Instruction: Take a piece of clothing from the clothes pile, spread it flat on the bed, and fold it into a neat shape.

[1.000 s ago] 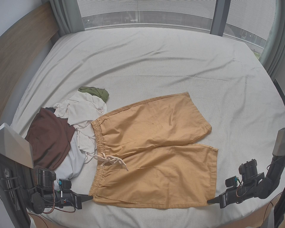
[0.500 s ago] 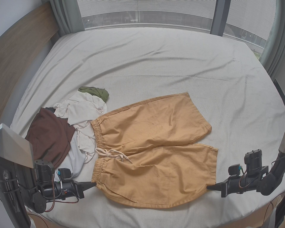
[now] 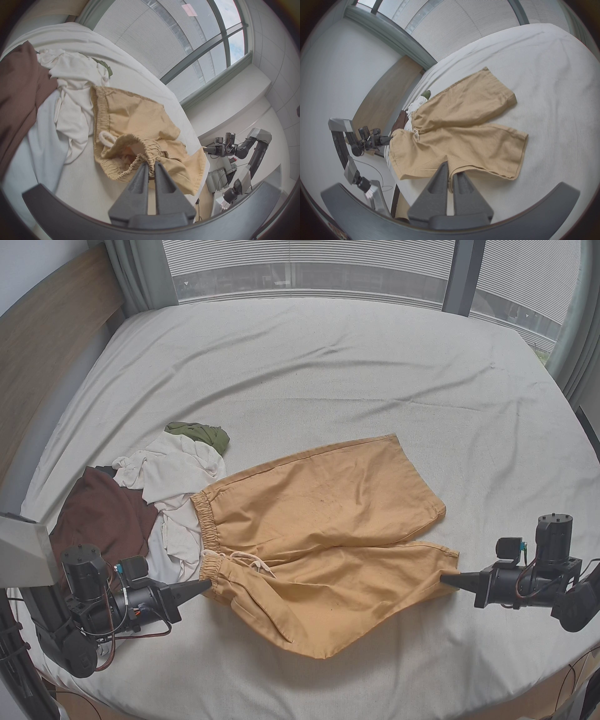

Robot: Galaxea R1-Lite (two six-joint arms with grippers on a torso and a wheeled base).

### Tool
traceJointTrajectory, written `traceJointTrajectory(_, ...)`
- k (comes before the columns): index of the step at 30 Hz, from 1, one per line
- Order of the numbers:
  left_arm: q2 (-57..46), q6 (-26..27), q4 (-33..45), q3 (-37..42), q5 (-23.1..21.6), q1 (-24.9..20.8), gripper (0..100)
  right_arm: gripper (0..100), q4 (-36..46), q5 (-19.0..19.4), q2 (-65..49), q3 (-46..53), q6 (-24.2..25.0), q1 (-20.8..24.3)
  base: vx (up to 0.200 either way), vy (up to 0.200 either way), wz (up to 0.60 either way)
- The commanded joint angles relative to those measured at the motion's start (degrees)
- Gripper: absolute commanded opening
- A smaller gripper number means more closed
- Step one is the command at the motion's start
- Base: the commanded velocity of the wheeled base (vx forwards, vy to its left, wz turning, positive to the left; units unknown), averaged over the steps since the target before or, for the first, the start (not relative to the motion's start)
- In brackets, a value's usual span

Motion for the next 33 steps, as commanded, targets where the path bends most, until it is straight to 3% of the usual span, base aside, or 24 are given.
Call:
traceJointTrajectory(1,-2.7,-2.5,-0.1,-2.6,0.2,-0.1,0,0,-0.1,-0.2,-1.6,-2.5,1.6,-0.2,0.0,0.0,0.0)
traceJointTrajectory(11,-5.6,-13.1,-0.1,-7.8,2.4,-1.5,0,0,-4.6,-0.2,-2.2,-5.8,5.3,-2.0,0.0,0.0,0.0)
traceJointTrajectory(27,-5.3,-11.9,0.0,-8.0,4.0,-1.2,0,0,-11.2,-0.6,2.6,-11.6,9.8,-2.1,0.0,0.0,0.0)
traceJointTrajectory(33,-4.5,-12.4,0.1,-9.7,7.6,-1.1,0,0,-11.3,-0.7,5.3,-15.9,10.1,-2.2,0.0,0.0,0.0)
